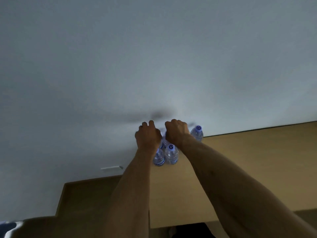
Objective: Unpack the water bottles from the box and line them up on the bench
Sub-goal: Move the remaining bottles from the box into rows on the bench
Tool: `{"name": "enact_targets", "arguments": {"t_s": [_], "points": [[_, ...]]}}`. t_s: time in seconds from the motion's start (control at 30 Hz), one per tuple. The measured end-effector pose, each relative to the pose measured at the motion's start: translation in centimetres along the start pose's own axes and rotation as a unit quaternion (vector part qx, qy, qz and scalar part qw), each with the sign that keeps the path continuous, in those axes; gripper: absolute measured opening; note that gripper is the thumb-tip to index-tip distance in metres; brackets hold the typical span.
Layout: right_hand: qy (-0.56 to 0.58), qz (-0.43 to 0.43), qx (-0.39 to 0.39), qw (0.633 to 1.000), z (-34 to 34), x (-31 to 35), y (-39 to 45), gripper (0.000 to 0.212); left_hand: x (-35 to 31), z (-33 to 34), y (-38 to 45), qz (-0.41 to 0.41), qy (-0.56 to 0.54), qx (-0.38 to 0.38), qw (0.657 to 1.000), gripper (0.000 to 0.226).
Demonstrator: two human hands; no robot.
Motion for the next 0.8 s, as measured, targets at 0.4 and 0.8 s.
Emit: {"name": "enact_targets", "arguments": {"t_s": [0.4, 0.8], "points": [[-0.042, 0.149, -0.059, 0.986, -6.2, -11.4, -8.9, 0.039, -4.8, -3.0, -5.4, -0.020, 0.052, 0.062, 0.997, 0.062], [-0.013, 0.314, -0.093, 0.945, -5.8, -35.7, -28.3, 0.065, -33.3, 0.4, -15.7, 0.095, -0.001, 0.094, 0.991, 0.073]]}}
Point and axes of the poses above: each hand's wrist, its own y-axis towards the middle knuckle, its own z-axis out of the palm, x = y × z, the point moved 9 cm from there along y, towards the middle knuckle, and after that the axes turned 5 degrees about -y, right-handed, at the moved point
